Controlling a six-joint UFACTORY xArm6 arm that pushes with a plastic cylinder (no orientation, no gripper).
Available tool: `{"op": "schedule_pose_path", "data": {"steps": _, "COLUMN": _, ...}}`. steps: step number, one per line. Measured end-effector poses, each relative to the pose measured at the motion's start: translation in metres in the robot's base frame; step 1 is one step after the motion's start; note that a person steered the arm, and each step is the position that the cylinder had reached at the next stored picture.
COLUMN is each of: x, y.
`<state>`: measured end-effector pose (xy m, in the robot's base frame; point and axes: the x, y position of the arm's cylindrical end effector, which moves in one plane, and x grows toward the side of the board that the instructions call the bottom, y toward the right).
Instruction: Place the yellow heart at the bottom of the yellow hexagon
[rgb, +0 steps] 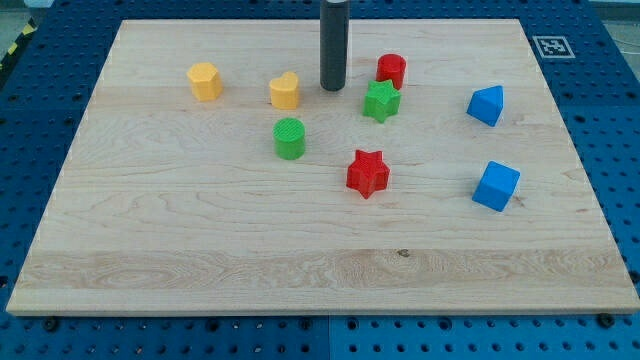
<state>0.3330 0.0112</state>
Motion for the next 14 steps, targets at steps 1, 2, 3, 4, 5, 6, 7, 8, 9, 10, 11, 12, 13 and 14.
{"op": "schedule_pose_path", "data": {"steps": 1, "x": 0.001, "y": -0.004}}
{"op": "schedule_pose_path", "data": {"steps": 2, "x": -0.001, "y": -0.004}}
{"op": "schedule_pose_path", "data": {"steps": 3, "x": -0.001, "y": -0.005}}
{"op": "schedule_pose_path", "data": {"steps": 4, "x": -0.001, "y": -0.01}}
{"op": "schedule_pose_path", "data": {"steps": 5, "x": -0.001, "y": -0.02}}
{"op": "schedule_pose_path", "data": {"steps": 6, "x": -0.001, "y": -0.032}}
{"op": "schedule_pose_path", "data": {"steps": 7, "x": -0.001, "y": -0.043}}
{"op": "schedule_pose_path", "data": {"steps": 8, "x": -0.001, "y": -0.048}}
{"op": "schedule_pose_path", "data": {"steps": 9, "x": -0.001, "y": -0.051}}
{"op": "schedule_pose_path", "data": {"steps": 10, "x": 0.003, "y": -0.052}}
{"op": "schedule_pose_path", "data": {"steps": 11, "x": 0.018, "y": -0.056}}
{"op": "schedule_pose_path", "data": {"steps": 12, "x": 0.03, "y": -0.069}}
{"op": "schedule_pose_path", "data": {"steps": 13, "x": 0.032, "y": -0.09}}
{"op": "schedule_pose_path", "data": {"steps": 14, "x": 0.023, "y": -0.106}}
